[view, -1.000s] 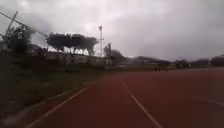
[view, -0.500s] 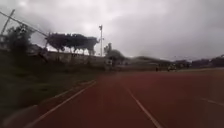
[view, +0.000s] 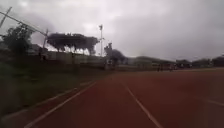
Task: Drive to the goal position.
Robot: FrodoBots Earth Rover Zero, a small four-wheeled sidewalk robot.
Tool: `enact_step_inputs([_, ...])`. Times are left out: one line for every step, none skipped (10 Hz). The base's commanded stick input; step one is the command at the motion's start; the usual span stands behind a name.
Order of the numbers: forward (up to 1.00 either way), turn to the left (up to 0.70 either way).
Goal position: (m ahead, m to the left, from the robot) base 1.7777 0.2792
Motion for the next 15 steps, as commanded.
enact_step_inputs([0.5, 0.0])
enact_step_inputs([0.5, 0.0])
enact_step_inputs([0.5, 0.0])
enact_step_inputs([0.5, 0.0])
enact_step_inputs([0.5, 0.0])
enact_step_inputs([0.5, 0.0])
enact_step_inputs([0.5, 0.0])
enact_step_inputs([0.5, 0.0])
enact_step_inputs([0.5, 0.0])
enact_step_inputs([0.5, 0.0])
enact_step_inputs([0.5, 0.0])
enact_step_inputs([0.5, 0.0])
enact_step_inputs([0.5, 0.0])
enact_step_inputs([0.5, 0.0])
enact_step_inputs([0.5, 0.0])
